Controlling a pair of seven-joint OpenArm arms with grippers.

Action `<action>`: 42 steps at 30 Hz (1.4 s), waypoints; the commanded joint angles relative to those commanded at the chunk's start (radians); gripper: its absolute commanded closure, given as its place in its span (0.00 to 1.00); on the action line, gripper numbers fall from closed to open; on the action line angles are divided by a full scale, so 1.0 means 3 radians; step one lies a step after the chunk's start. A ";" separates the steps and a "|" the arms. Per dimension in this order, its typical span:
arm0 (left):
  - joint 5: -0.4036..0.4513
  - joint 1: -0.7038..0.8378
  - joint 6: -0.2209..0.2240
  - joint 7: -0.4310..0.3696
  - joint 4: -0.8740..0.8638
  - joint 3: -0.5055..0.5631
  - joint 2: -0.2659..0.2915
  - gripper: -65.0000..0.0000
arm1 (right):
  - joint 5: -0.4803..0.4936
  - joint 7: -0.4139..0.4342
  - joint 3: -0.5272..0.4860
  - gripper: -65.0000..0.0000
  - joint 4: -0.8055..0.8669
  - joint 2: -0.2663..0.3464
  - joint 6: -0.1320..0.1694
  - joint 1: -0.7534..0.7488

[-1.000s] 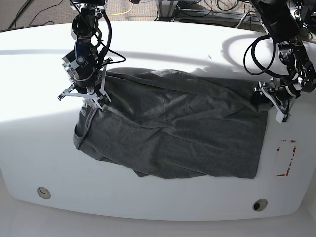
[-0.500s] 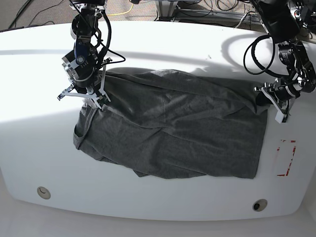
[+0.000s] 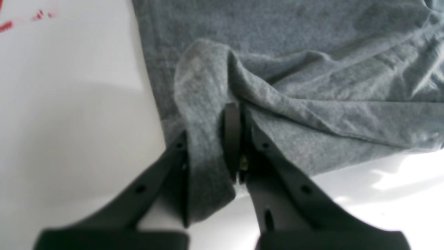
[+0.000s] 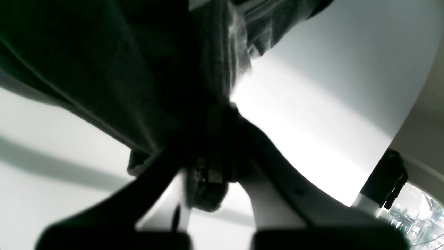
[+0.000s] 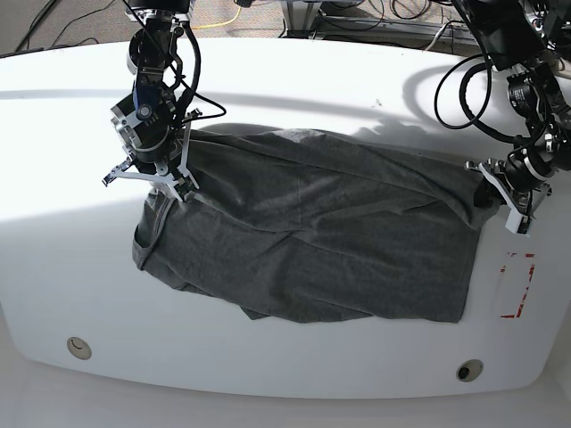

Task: Layout the t-shirt on the table in an organized manner, then fold the t-shirt properly
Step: 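Lift the shirt with both grippers and swing it away from the robot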

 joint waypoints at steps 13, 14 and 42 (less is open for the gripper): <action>-0.0261 -0.0338 0.0000 0.0240 0.0276 -0.0215 -0.0015 0.99 | -0.0026 -0.0005 0.0005 1.00 0.0000 0.0036 0.0000 0.0496; -0.0261 -0.0373 0.0000 0.0240 0.0276 -0.0215 -0.0015 0.99 | -0.0026 -0.0005 0.0005 1.00 0.0000 0.0051 0.0000 0.0547; -0.0036 -0.1325 0.0000 0.0404 0.0020 -0.0215 0.0066 0.99 | -0.0026 -0.0557 -0.0010 1.00 0.0000 0.0404 0.0000 0.1514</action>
